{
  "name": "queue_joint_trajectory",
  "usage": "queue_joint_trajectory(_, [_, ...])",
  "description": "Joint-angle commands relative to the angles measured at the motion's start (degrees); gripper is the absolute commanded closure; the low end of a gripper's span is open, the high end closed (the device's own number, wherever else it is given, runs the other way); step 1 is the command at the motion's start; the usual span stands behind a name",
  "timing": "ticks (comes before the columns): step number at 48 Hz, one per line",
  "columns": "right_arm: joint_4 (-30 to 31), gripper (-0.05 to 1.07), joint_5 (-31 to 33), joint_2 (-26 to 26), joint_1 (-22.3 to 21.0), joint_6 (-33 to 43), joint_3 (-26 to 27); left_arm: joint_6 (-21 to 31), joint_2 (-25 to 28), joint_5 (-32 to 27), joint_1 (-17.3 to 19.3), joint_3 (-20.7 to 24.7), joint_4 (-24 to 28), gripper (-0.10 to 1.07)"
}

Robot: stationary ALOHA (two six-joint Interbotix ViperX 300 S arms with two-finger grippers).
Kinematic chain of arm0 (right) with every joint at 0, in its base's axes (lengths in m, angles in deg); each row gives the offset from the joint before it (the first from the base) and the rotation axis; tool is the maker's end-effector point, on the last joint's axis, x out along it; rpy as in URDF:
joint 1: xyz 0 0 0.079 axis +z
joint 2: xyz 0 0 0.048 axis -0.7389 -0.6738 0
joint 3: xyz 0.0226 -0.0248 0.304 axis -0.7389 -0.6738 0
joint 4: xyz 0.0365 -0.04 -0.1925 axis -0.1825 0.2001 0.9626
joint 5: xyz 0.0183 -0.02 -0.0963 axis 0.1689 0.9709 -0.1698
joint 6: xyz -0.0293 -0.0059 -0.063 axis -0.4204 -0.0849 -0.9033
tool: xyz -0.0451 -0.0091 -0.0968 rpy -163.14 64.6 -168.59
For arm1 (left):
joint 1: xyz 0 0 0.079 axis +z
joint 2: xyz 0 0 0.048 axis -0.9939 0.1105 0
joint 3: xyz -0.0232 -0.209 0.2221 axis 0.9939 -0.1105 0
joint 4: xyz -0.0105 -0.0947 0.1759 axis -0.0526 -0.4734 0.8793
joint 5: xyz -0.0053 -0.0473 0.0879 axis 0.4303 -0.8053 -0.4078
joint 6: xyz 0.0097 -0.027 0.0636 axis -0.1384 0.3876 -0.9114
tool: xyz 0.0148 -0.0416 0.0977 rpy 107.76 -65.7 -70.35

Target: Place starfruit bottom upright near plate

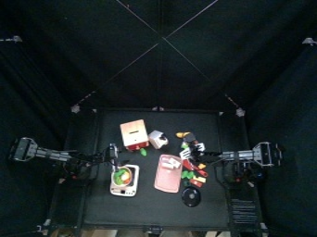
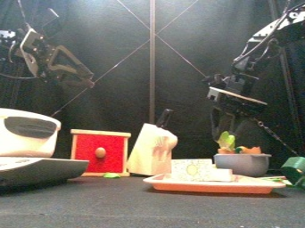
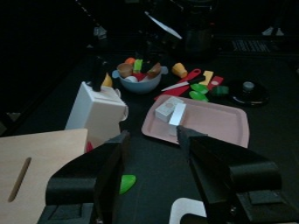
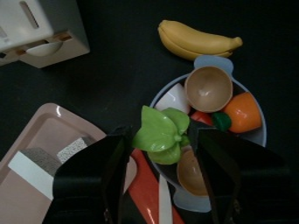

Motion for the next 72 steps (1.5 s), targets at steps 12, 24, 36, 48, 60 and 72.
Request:
queue_joint_trajectory(12, [3.7,0.38,-8.1,-1.3,5.8,0.2,6.9,-0.2,-0.1,0.2,0.1,0.2,0.4,0.12])
queue_joint_trajectory(24, [8.1,0.38,-16.6,-12.9,8.3,0.1,16.1,-0.2,-0.5,0.2,0.1,-0.1,1.0,0.12])
queue_joint_trajectory(36, [11.2,0.37,-16.6,-23.4,9.1,0.1,24.6,-0.1,-0.7,0.2,0.1,-0.4,1.0,0.12])
queue_joint_trajectory(48, [12.0,0.3,-15.5,-27.6,8.9,0.1,27.2,0.0,-0.8,0.2,0.1,-0.5,1.0,0.12])
queue_joint_trajectory(60, [12.4,0.08,-13.6,-27.6,9.1,0.1,27.4,-0.1,-0.7,0.2,0.1,-0.5,0.9,0.12])
queue_joint_trajectory(72, [12.0,0.08,-13.5,-27.6,9.1,0.1,27.5,0.0,-0.7,0.2,0.1,-0.6,0.8,0.12])
